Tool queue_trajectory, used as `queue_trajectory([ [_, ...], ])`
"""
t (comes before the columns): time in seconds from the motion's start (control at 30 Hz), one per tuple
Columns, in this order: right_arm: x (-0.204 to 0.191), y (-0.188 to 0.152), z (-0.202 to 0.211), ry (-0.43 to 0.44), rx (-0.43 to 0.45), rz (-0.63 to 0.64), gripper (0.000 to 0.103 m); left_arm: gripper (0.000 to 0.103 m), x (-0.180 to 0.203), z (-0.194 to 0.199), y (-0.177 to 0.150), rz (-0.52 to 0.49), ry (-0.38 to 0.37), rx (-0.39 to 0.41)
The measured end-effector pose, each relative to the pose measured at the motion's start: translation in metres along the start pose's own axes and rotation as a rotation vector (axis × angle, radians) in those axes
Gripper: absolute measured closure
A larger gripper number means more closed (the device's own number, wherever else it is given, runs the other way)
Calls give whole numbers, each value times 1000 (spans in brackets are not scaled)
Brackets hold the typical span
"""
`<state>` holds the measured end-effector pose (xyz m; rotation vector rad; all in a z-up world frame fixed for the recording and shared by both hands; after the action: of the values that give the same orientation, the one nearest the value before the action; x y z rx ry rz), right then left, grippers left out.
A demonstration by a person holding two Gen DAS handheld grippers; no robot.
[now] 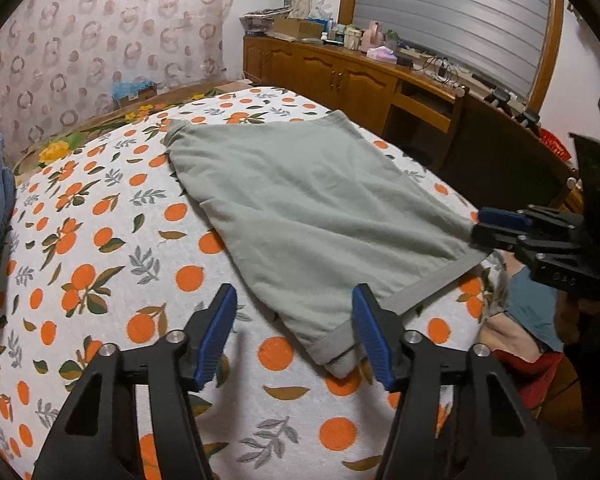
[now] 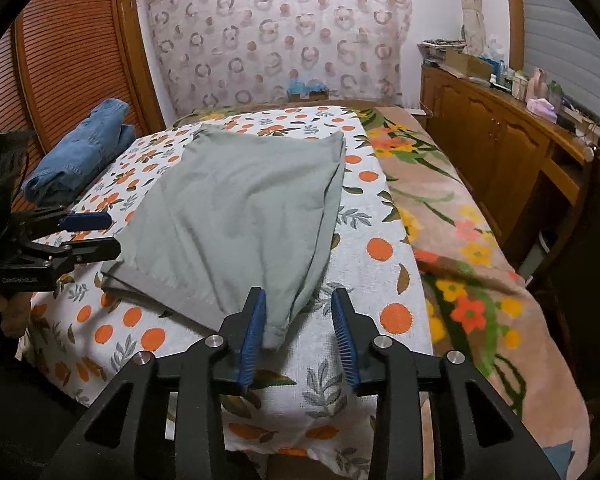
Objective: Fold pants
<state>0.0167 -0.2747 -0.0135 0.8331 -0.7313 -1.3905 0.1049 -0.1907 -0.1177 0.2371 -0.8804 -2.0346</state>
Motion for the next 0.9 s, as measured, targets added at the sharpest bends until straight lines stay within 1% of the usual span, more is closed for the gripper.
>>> queue_trajectory([
  [0.07,-1,-1,-3,15,-2,-12,67,47,1,-2,-2,2,-3,-14],
  [0.33,0,-6,-14,43,-21,-40,67,47,-4,-15,-16,30,2,-73],
  [0.6,-5,-7,-16,66,-9,-41,67,47,-1,-18,-17,33,-17,-73],
  [0.63,-6,-7,-16,67,-8,-40,67,48,0,-18,-16,33,-27,-71],
  [0.67,-7,-7,-16,67,-8,-38,67,54,2,-18,-16,31,-34,-70],
  [0.77,-9,-6,-17,77,-5,-36,67,65,5,-18,-17,30,-54,-67],
  [0.8,-10,-6,-17,78,-4,-34,67,66,6,-18,-16,30,-59,-68],
  [0.9,-10,-7,-18,89,-6,-31,78,78,8,-18,-16,33,-75,-66],
])
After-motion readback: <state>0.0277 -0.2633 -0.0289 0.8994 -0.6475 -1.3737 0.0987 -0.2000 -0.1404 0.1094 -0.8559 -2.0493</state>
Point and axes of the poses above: each gripper's, at about its wrist camera, not at the fingertips, and z roughly against the way its jaws point, x to its right, y to its top, the point moved 10 cm from there along -z, roughly the way its jaws point, and after that the axes turned 4 degrees about -y, right-handed, at the moved point
